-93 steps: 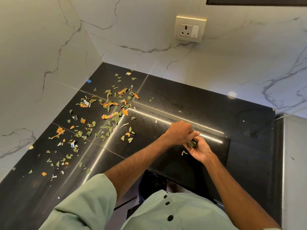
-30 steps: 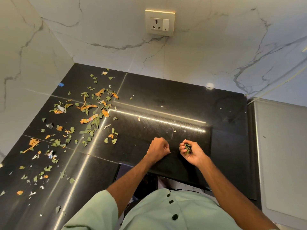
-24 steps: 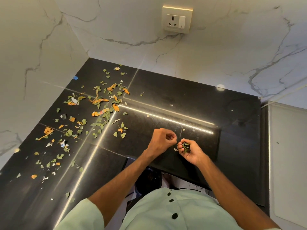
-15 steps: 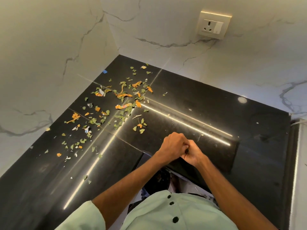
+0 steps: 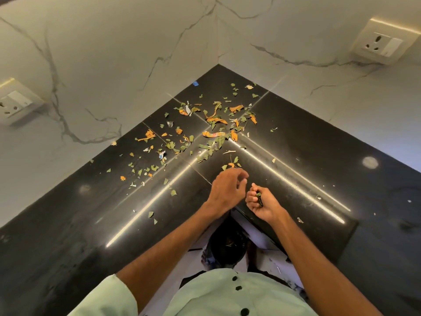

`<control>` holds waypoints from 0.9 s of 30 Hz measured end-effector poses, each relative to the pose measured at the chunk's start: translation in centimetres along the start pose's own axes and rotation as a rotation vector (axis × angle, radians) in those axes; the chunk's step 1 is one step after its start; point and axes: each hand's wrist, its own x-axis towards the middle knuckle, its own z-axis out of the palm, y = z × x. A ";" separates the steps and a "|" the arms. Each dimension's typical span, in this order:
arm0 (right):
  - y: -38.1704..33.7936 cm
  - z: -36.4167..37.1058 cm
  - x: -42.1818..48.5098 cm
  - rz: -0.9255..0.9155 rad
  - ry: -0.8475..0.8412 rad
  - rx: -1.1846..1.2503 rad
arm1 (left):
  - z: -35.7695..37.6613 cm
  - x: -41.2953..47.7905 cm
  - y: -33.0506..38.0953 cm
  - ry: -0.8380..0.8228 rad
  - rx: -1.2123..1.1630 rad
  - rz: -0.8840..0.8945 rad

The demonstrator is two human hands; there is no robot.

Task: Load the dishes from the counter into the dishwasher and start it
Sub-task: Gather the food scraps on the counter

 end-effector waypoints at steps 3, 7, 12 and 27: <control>-0.6 1.3 0.8 -0.024 0.033 0.020 | -0.1 0.5 -4.1 0.031 0.076 -0.111; -2.0 2.2 0.8 -0.074 0.062 0.049 | 1.6 1.5 -8.0 -0.052 0.176 -0.147; -3.1 1.8 0.3 -0.137 0.104 0.087 | 6.1 4.4 -11.5 -0.258 0.378 -0.133; -3.1 -0.4 -1.4 -0.139 0.191 0.176 | 11.3 13.8 -12.9 -0.131 0.459 -0.059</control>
